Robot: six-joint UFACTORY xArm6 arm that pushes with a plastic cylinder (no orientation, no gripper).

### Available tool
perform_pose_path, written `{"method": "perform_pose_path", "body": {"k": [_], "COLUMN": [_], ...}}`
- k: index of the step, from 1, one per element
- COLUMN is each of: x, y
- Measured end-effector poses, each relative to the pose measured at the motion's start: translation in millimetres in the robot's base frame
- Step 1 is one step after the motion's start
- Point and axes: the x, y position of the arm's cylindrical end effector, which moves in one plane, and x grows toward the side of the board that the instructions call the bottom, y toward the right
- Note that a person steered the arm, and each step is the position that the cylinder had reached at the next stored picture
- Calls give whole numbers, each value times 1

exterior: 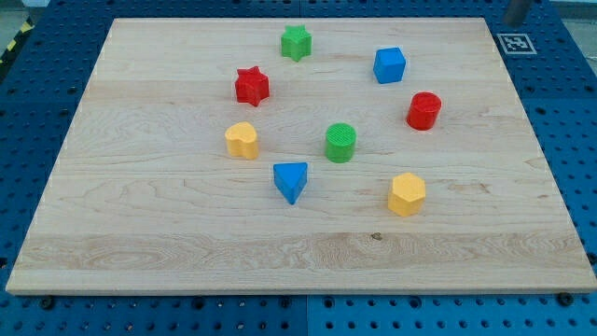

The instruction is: Point your arm to the center right

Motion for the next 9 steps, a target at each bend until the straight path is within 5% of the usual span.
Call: {"method": "perform_pose_path", "body": {"k": [4,7,9], "x": [1,25,154], "y": [-1,-75,-75]}}
